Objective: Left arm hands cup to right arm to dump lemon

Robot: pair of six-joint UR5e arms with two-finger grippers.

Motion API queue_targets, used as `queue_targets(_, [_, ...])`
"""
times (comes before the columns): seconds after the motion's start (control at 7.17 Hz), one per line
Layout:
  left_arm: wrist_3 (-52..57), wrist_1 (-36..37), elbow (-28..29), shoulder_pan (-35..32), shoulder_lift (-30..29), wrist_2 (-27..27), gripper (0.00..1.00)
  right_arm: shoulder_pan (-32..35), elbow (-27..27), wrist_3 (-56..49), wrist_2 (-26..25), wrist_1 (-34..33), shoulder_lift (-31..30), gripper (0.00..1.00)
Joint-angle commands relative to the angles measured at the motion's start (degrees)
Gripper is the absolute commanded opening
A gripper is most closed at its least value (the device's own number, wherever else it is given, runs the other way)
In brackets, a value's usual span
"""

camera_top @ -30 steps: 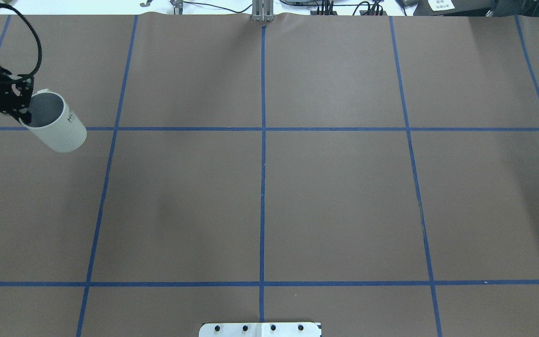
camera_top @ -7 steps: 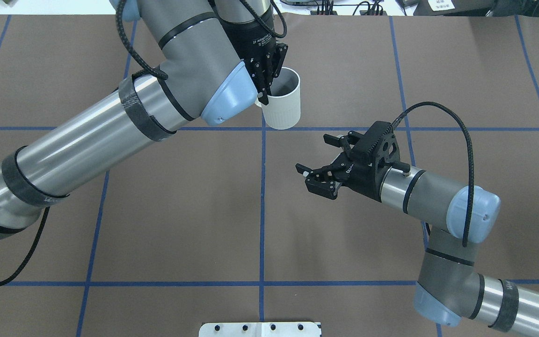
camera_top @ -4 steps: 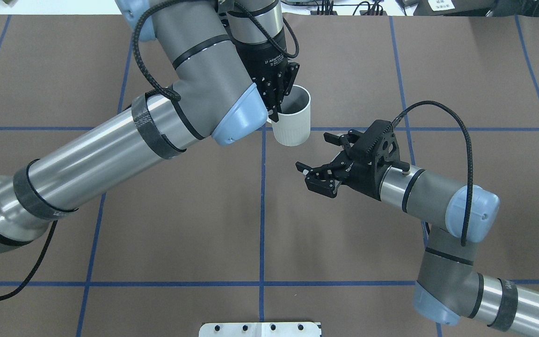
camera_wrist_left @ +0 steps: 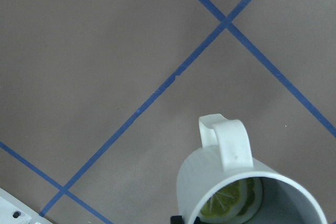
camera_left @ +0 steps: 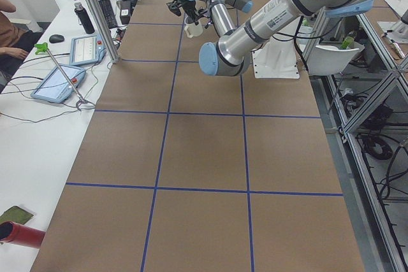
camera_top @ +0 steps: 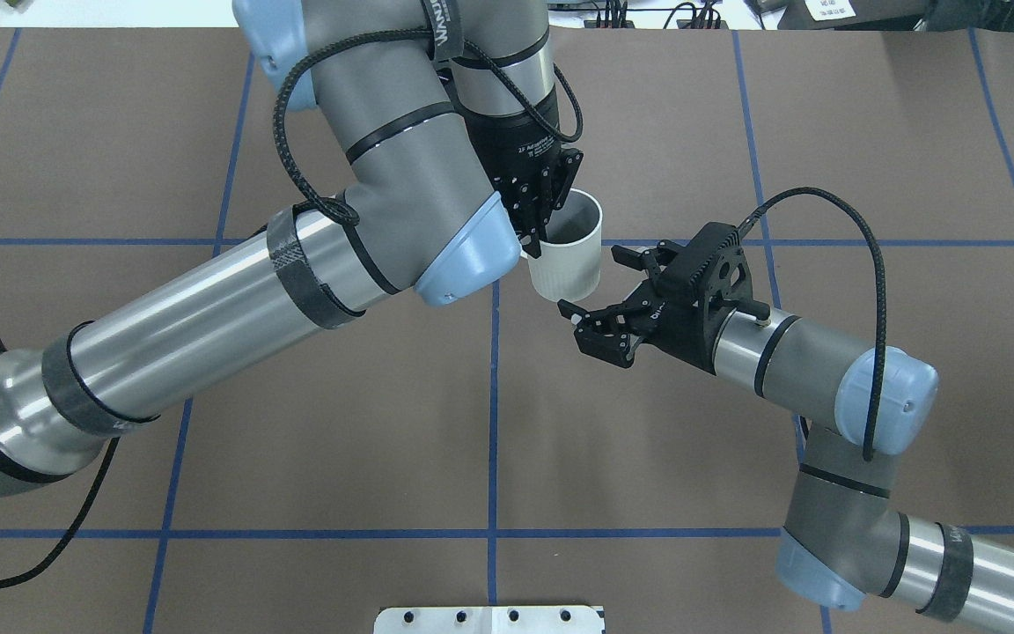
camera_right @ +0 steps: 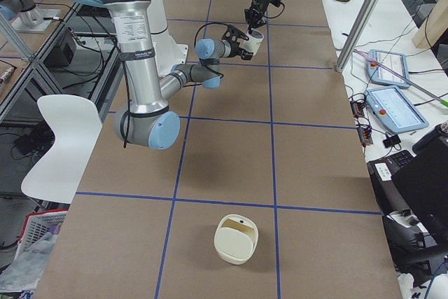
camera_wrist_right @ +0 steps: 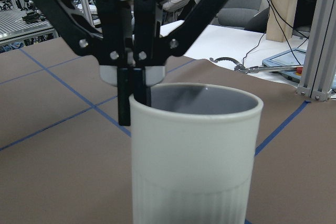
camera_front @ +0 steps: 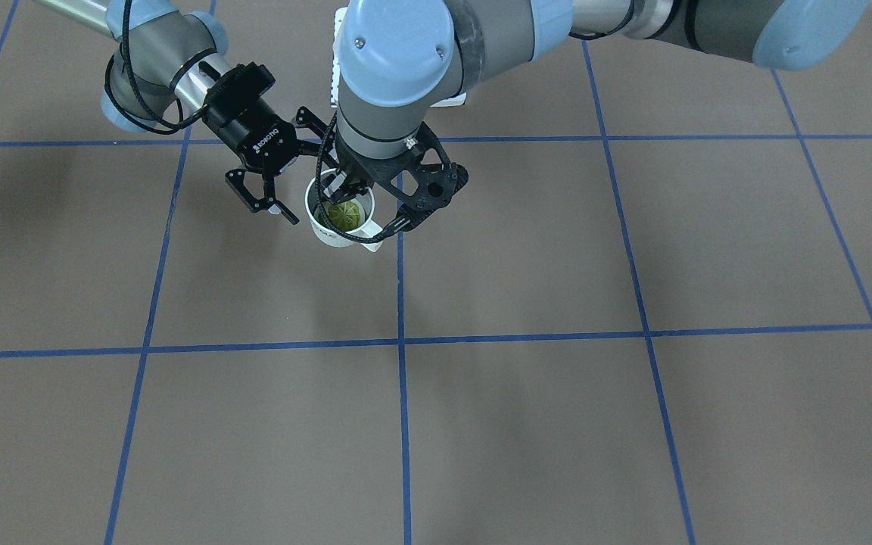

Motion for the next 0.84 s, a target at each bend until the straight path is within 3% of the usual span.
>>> queue_targets(0.0, [-0.6,-1.46,-0.14,0.59,-0.09,-0.03,0.0,-0.07,-0.04,0.06,-0.05,-0.42,0.33,0.99])
queue_targets(0.7, [-0.69,-2.09,-0.23,0.76,-0.09,-1.69,0.0,-0.07,-0.04,0.06,-0.05,-1.04,0.42,0.99])
